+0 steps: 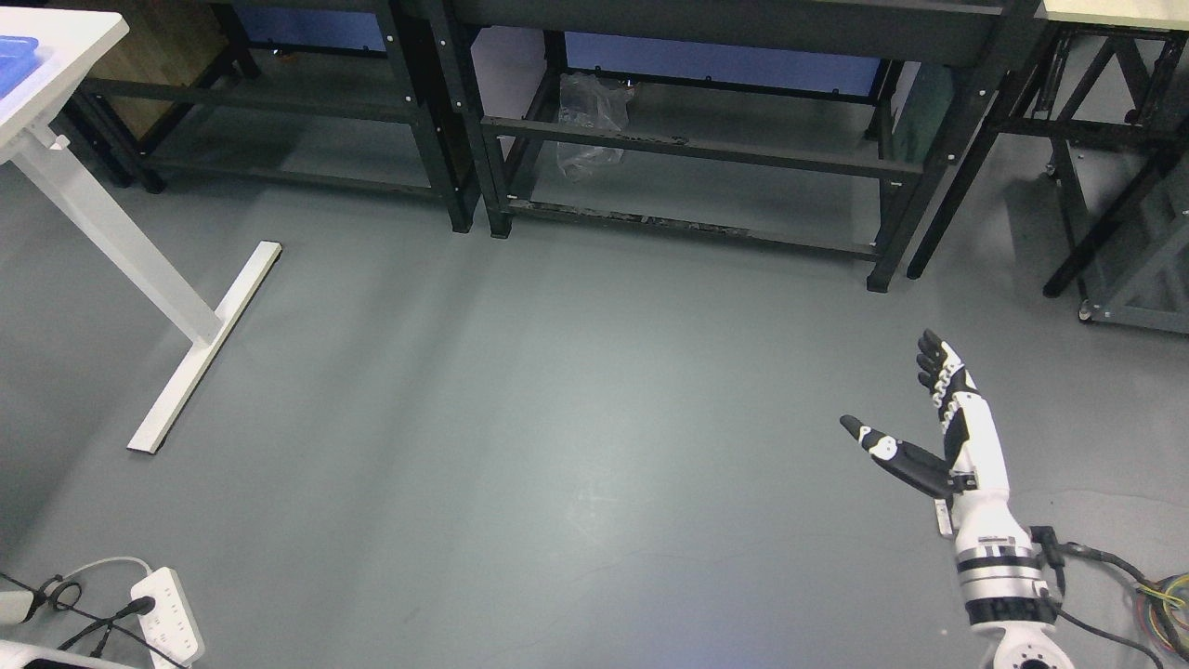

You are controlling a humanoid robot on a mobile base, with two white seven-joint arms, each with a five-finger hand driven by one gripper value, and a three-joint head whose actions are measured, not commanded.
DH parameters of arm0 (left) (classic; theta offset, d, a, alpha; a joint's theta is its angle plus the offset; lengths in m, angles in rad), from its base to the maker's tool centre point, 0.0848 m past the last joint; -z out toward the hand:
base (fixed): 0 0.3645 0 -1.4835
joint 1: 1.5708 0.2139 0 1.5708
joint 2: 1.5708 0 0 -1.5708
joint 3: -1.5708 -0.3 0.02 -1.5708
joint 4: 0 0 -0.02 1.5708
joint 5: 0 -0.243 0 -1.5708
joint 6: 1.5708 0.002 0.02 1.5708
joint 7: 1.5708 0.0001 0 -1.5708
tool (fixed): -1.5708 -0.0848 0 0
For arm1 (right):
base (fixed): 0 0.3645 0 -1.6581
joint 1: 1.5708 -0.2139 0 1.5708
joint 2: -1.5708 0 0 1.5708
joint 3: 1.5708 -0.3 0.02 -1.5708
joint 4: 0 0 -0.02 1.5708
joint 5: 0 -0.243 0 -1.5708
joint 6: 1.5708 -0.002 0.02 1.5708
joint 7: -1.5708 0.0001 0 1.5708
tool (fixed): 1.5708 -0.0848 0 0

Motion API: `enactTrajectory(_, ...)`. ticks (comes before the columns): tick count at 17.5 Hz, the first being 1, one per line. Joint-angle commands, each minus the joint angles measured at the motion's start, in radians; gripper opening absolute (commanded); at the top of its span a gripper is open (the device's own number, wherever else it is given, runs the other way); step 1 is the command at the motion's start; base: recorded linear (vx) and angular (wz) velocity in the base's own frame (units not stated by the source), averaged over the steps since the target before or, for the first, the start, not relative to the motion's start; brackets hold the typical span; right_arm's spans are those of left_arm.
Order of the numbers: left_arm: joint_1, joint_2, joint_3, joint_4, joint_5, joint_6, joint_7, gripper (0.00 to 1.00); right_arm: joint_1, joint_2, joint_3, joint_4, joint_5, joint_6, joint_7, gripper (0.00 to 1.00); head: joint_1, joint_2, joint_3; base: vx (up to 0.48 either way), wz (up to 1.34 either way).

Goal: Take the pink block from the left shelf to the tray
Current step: 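Drive toward the black shelf holding the green tray, right hand raised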

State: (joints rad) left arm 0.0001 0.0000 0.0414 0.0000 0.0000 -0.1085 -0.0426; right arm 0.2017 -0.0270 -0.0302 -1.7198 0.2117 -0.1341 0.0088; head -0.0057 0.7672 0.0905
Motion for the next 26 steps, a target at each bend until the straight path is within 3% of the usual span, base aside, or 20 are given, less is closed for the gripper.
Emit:
enactTrajectory(1,-0.022,0.017,0.000,-0.017,-0.002,0.000,0.000,1.00,-0.018,-0.134,-0.034,-0.003,0.773,-0.005,-0.153,0.95,0.0000,0.000,0.000,0.090,-0.03)
enactTrajectory(9,-0.022,0.017,0.000,-0.017,-0.002,0.000,0.000,1.00,-0.015,-0.117,-0.008,-0.001,0.690,-0.082,-0.147,0.99,0.0000,0.000,0.000,0.156,-0.03)
enactTrajectory(11,-0.022,0.017,0.000,-0.017,-0.002,0.000,0.000,1.00,-0.018,-0.119,0.033,0.000,0.725,-0.082,-0.113,0.99,0.0000,0.000,0.000,0.212,-0.06)
enactTrajectory(13,-0.022,0.017,0.000,-0.017,-0.002,0.000,0.000,1.00,-0.012,-0.111,0.105,0.000,0.863,-0.078,-0.104,0.99,0.0000,0.000,0.000,0.183,0.00)
enactTrajectory(26,-0.022,0.017,0.000,-0.017,-0.002,0.000,0.000,1.00,-0.010,-0.090,0.079,-0.001,0.825,-0.036,-0.170,0.99,0.0000,0.000,0.000,0.173,0.18)
